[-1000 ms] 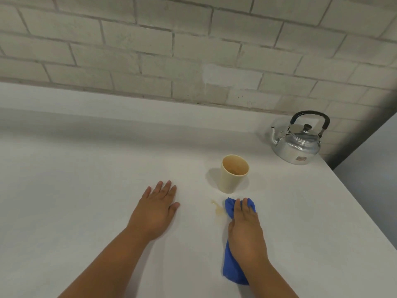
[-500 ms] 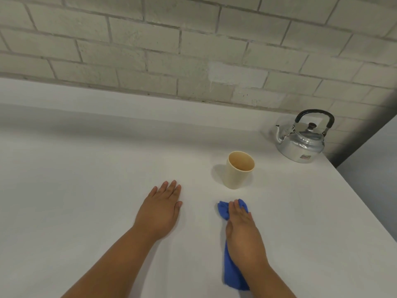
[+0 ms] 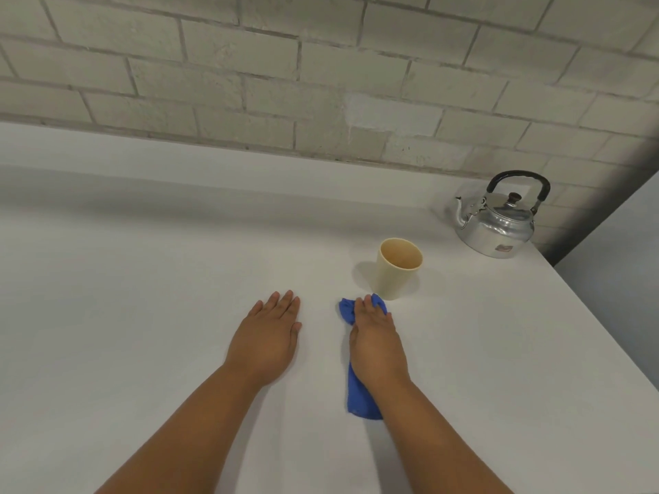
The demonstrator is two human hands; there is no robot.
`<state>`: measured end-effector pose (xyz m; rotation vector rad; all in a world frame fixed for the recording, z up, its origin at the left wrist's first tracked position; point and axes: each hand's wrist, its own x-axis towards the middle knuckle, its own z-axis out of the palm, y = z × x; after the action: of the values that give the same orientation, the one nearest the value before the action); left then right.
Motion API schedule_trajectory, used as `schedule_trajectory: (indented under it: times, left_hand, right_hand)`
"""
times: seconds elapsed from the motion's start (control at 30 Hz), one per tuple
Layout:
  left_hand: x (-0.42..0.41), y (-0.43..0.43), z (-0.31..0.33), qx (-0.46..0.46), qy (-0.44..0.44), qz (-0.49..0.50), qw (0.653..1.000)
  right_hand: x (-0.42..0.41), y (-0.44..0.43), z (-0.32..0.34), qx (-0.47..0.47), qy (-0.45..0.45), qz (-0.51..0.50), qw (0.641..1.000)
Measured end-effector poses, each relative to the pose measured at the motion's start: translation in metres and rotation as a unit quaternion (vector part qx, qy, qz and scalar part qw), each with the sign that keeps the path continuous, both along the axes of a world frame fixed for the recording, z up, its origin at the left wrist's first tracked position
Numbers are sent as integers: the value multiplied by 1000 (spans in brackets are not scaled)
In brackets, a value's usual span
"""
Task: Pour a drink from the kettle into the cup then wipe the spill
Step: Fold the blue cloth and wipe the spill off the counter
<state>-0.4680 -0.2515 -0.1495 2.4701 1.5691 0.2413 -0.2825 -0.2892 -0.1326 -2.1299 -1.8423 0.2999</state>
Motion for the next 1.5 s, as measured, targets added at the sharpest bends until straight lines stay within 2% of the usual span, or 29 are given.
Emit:
schedule_trajectory:
  times: [0.13,0.23,0.43,0.57,0.67,0.77,0.87,1.0,1.1,1.2,1.37,1.5]
  left_hand:
    - [-3,-2,-2,-2,-8,3,1000]
    - [-4,-2,-2,0,-9,3,1000]
    - [-4,-2,-2,3,-8,1,1000]
    - [-5,-2,-3,-3,-11,-6,1000]
    - [-5,-1,-1,-3,-12,-5,1000]
    - [-4,-2,0,-1,-6,-1,1000]
    - [-3,-3,1,-1,-3,0,1000]
    - [-4,-3,-1,-3,-3,-2,1000]
    - [-4,-2,-3,-1,2,-3,1000]
    - [-4,-2,-3,-1,6,0,1000]
    - [-1,-3,-2,8,14,2,1000]
    - [-2,-3,-2,5,12,2,1000]
  right_hand:
    - [-28,-8,-7,19,22,73,997]
    - [-15,-35,-17,35,24,134,990]
    - [-8,-12,0,19,33,30,999]
    - [-39,-24,-10,29,22,104,994]
    - [-23,-55,-20,41,12,161,986]
    - [10,-56,-13,47,4,121,992]
    - [8,-36,-4,43,-3,67,997]
    - [-20,-48,-14,32,14,135,990]
    - [-4,-76,-22,41,16,187,981]
    - [43,-87,-17,52,18,139,989]
    - [88,-54,2,35,64,-36,997]
    - [60,-31,2,47,32,-22,998]
